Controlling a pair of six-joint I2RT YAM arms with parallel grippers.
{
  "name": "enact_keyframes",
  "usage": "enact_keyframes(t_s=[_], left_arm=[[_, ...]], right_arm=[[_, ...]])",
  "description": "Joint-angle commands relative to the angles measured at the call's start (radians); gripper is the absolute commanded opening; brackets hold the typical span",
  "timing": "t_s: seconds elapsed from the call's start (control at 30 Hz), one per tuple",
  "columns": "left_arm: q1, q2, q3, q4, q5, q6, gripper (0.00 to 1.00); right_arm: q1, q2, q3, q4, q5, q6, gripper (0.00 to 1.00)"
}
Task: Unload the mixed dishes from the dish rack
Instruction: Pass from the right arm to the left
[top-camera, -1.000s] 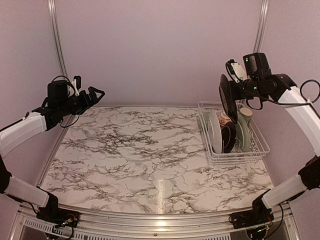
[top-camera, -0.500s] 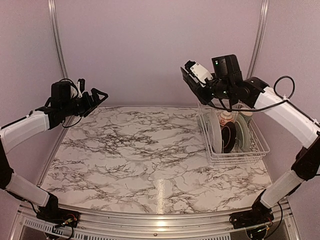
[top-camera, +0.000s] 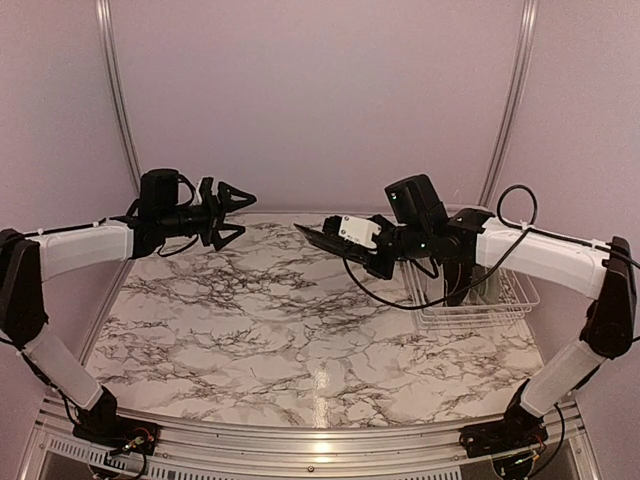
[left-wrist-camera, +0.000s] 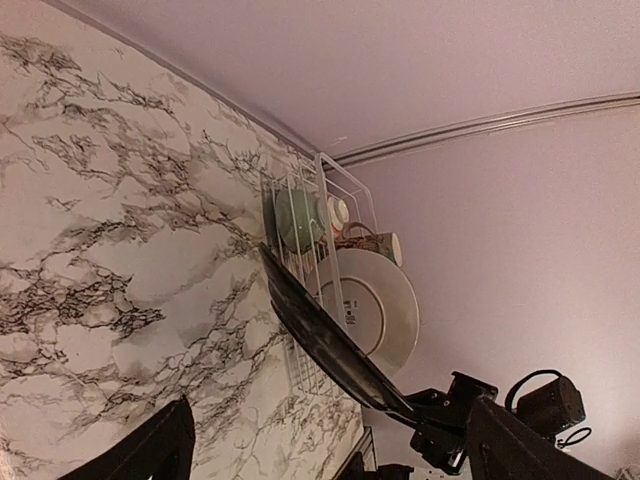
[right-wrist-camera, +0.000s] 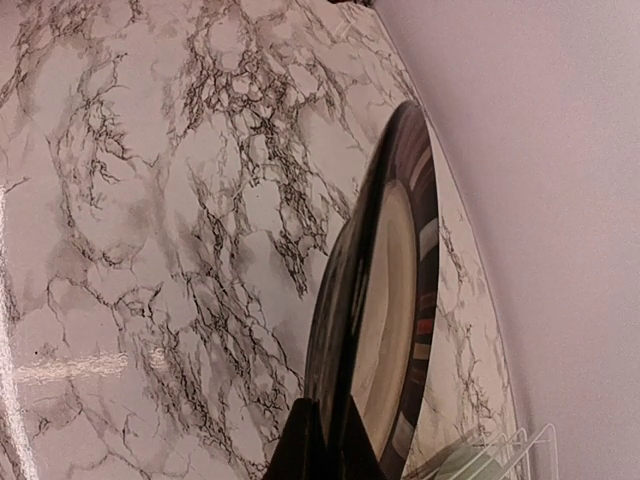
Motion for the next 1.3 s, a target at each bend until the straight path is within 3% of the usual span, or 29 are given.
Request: enact_keyframes(t_s=[0.0,0.17,0.27,0.37,0.53,0.83,1.27], left_arm=[[-0.065,0.090,0.048,0.032,0.048,-0.189,0.97],[-0.136,0.178,0.039,0.143,0.081,-0.320,0.94],[-0.167,0.204,0.045,0.171,0.081,-0.341,0.87],[-0.183,0.210,0.032,0.155,0.061,-0.333,0.79],[-0.189,0.219,0.021,0.114,0.058,-0.309,0.58],[-0.195,0.235,0.079,-0.114,0.042,-0.161,0.38],[-0.203,0.243,0.078,-0.115,0.036,-0.125,0.02]], right_arm=[[0.051,-0.018,0.021,0.259,-0.037,-0.092,0.00],[0.090,0.016,0.012,0.262,-0.021,-0.115,0.00],[0.102,0.022,0.006,0.270,-0.004,-0.117,0.00],[0.107,0.015,-0.012,0.288,-0.002,-0.119,0.00],[0.129,0.025,-0.041,0.291,0.065,-0.172,0.00],[0.180,0.035,-0.096,0.356,0.176,-0.216,0.00],[0.243,0.074,-0.145,0.480,0.324,-0.303,0.01]])
